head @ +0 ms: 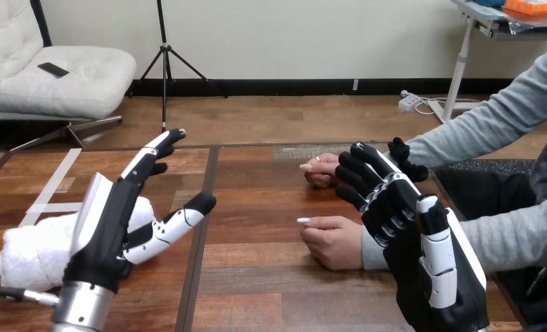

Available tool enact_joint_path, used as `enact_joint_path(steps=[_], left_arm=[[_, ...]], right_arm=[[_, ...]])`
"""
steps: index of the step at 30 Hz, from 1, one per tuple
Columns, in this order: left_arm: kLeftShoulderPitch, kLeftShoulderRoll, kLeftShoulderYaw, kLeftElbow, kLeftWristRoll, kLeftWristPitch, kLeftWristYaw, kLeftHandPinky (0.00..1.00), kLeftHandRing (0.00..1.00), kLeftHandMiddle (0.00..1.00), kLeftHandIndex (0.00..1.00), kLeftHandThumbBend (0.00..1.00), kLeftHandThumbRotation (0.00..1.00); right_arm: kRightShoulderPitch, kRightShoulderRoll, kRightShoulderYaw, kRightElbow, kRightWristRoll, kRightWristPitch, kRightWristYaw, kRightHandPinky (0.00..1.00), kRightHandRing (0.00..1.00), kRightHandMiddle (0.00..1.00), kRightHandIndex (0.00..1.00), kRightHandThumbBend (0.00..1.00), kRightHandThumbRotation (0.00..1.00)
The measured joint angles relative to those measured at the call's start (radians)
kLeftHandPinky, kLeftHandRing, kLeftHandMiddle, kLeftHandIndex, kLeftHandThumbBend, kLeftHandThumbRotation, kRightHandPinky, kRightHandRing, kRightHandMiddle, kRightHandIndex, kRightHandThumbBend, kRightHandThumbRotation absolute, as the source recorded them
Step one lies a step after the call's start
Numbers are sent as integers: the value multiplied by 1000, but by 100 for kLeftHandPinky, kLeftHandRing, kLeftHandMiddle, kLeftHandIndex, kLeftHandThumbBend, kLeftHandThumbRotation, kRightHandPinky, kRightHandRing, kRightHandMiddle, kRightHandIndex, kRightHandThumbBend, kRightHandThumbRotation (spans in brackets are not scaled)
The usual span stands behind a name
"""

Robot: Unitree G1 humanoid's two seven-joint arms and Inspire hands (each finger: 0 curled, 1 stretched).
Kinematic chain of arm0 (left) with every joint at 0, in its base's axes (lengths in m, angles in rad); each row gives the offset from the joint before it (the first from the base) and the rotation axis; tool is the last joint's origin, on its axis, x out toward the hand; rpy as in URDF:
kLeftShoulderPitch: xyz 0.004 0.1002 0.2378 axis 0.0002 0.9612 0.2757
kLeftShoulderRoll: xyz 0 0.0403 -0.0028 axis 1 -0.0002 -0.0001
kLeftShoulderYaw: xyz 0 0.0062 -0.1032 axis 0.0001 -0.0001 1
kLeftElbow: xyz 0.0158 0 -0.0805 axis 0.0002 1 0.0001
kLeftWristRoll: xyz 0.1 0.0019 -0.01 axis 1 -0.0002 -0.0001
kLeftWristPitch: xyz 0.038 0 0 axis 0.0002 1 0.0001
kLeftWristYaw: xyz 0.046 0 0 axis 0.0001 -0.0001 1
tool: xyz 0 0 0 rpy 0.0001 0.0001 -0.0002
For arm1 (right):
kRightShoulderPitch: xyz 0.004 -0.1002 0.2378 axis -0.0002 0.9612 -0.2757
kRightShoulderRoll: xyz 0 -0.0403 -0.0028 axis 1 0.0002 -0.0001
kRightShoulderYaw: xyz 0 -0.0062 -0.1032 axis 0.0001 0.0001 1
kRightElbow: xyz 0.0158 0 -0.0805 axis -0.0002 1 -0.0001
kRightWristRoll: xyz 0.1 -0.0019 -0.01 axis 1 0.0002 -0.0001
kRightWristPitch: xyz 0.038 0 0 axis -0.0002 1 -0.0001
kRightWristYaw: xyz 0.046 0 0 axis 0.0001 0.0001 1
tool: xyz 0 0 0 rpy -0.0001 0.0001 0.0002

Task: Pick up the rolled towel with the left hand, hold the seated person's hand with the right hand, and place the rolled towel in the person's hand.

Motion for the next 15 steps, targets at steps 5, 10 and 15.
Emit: enact_joint_path(steps=[5,10,15], left_arm=[[-23,27,0,25,17,17,13,80,88,91,88,76,70],[-47,52,-1,50,32,30,21,79,88,91,89,76,70],[-70,74,-2,69,46,54,26,79,89,91,89,75,70]], right_arm=[[0,0,0,0,0,0,0,91,92,90,90,58,100],[0,0,0,0,1,0,1,91,92,90,89,57,100],[0,-1,0,0,1,0,3,91,92,90,89,57,100]])
